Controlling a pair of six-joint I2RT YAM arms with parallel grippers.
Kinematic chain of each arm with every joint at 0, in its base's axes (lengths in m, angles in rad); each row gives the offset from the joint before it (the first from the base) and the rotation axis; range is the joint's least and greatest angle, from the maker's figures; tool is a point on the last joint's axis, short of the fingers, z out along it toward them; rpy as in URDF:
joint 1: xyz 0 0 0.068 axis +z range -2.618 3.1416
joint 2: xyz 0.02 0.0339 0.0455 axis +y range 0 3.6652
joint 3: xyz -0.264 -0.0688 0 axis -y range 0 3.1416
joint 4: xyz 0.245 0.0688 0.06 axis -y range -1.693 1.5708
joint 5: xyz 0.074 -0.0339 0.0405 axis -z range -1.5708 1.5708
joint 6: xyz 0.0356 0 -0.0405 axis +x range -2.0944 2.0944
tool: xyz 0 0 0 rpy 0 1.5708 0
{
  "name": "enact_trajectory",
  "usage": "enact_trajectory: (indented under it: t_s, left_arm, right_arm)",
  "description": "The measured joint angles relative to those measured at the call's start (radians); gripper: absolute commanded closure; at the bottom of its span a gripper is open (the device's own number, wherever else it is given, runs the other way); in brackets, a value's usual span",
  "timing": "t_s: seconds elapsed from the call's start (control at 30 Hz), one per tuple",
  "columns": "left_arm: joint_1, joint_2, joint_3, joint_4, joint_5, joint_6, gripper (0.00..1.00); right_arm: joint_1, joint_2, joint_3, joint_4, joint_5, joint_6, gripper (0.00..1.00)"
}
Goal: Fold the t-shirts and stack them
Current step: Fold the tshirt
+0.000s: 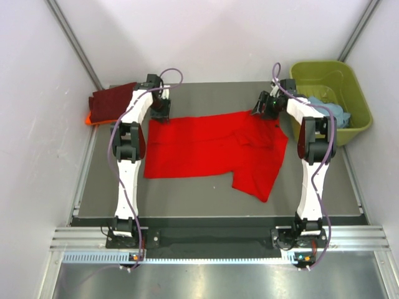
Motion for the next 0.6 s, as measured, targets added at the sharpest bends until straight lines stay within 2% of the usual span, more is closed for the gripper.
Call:
enact_trajectory:
  t_s: [0.13,0.23,0.6]
  left_arm:
    - [0.000,0.026,0.045,0.002,0.000,0.008,0.60]
    - [-0.001,0.031,0.053,0.006,-0.001,0.008,0.56]
    - [-0.011,0.069,0.116,0.054,-0.058,0.014,0.55]
  right_arm:
    - [0.001,0.003,0.005,0.004,-0.002,0.001,0.36]
    - [0.001,0.005,0.007,0.005,-0.002,0.001,0.36]
    - [0.003,0.021,0.031,0.016,0.022,0.000,0.36]
